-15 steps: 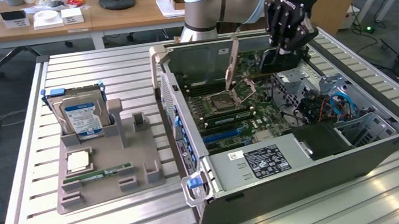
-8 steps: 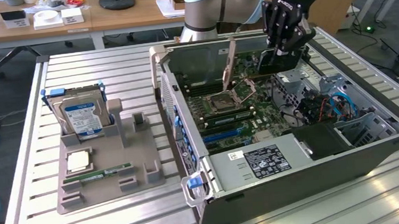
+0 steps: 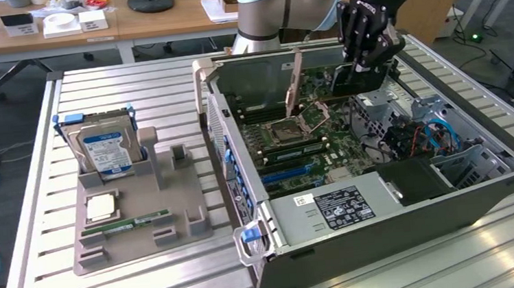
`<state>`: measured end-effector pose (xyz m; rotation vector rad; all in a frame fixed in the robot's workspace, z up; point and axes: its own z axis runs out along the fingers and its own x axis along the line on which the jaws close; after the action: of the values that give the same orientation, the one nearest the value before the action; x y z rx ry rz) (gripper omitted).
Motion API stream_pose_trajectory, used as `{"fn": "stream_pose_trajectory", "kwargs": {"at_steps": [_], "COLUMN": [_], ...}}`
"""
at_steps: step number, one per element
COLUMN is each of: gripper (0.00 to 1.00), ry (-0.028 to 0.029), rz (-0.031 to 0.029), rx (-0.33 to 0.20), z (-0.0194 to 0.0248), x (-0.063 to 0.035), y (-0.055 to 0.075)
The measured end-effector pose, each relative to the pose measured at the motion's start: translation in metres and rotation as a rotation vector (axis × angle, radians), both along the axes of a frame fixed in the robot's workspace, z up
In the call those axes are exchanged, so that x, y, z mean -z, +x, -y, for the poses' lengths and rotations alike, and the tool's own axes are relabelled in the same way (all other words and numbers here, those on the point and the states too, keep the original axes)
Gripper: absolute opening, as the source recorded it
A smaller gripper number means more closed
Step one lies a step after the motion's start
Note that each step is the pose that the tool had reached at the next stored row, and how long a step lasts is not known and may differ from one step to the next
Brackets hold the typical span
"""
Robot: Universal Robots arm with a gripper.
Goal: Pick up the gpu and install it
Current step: 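Insert the gpu into the slot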
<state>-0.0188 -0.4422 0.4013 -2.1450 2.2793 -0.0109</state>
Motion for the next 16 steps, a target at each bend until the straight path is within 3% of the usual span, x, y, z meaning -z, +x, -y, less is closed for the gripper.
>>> {"fn": "stream_pose_trajectory", "kwargs": {"at_steps": [5,16], "gripper": [0.27,0.27], "ry": [0.0,0.0], "rz": [0.0,0.0], "rx": [0.0,0.0], "z": [0.0001,0.0], "x": [0.0008,0.0181], "y": [0.0,0.0]}}
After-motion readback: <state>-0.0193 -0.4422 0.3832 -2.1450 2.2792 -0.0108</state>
